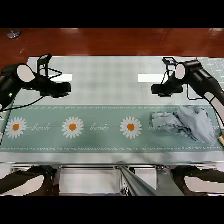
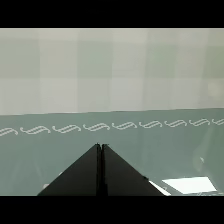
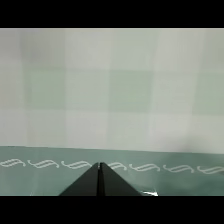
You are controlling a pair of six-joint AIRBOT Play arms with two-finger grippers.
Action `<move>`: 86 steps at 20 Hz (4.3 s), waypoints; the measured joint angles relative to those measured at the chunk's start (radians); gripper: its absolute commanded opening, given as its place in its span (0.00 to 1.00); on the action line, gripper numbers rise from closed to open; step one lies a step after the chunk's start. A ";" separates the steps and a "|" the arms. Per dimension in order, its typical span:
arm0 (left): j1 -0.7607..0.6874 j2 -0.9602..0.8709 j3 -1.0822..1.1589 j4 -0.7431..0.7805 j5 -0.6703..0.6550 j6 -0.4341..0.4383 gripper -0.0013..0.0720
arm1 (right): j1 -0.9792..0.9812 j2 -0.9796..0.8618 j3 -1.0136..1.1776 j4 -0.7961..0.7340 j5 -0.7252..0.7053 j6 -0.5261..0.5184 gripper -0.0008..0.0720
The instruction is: Fold the shirts.
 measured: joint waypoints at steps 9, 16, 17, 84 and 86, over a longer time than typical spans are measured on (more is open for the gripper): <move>0.000 0.000 0.000 0.000 0.000 0.000 0.05 | 0.000 0.000 0.000 0.000 0.000 0.000 0.04; 0.000 0.000 0.000 0.000 0.000 0.000 0.05 | 0.000 0.000 0.000 0.000 -0.003 0.002 0.04; 0.000 0.000 0.000 0.000 0.000 0.000 0.05 | 0.000 0.000 0.000 0.001 -0.006 0.002 0.04; -0.026 0.474 -0.383 -0.116 0.112 0.182 0.97 | 0.462 0.093 0.140 0.549 -0.103 -0.277 0.48; -0.027 0.454 -0.383 -0.116 0.112 0.182 0.97 | 0.489 0.021 0.117 0.612 -0.134 -0.275 0.87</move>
